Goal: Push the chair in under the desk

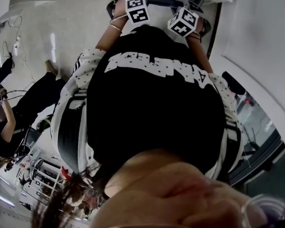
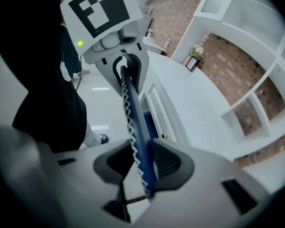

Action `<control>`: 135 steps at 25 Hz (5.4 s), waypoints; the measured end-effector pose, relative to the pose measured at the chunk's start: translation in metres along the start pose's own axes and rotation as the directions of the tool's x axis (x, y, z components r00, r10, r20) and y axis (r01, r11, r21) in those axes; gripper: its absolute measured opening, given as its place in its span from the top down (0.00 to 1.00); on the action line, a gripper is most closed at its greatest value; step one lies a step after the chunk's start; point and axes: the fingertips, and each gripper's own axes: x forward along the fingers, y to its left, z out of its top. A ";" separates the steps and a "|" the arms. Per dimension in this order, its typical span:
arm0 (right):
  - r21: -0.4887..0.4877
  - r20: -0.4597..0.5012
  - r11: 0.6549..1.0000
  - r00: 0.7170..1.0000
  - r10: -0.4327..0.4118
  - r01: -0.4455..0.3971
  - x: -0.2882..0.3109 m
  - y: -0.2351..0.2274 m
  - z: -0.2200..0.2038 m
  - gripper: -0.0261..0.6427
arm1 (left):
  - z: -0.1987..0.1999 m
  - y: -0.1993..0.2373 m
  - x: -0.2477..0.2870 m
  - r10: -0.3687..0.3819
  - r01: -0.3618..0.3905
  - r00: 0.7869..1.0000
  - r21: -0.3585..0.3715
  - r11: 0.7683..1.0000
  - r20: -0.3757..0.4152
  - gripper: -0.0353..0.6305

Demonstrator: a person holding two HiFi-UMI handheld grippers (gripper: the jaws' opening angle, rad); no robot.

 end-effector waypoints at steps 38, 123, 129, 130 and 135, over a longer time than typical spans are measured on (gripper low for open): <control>0.009 0.020 1.000 1.000 0.007 -0.008 -0.009 -0.014 0.004 0.76 | 0.011 0.015 -0.009 -0.016 0.016 1.000 0.024 1.000 0.001 0.75; 0.461 0.713 0.876 0.646 -0.273 -0.139 -0.176 -0.064 0.098 0.92 | 0.072 0.052 -0.212 0.558 -0.245 0.649 -0.553 0.797 0.517 0.89; 0.462 0.715 0.877 0.641 -0.278 -0.135 -0.178 -0.065 0.100 0.92 | 0.072 0.052 -0.211 0.554 -0.242 0.646 -0.548 0.801 0.525 0.89; 0.462 0.715 0.877 0.641 -0.279 -0.134 -0.178 -0.065 0.100 0.92 | 0.072 0.052 -0.211 0.554 -0.242 0.645 -0.547 0.801 0.526 0.89; 0.464 0.716 0.877 0.637 -0.286 -0.128 -0.180 -0.061 0.098 0.92 | 0.073 0.047 -0.213 0.558 -0.241 0.635 -0.549 0.801 0.535 0.89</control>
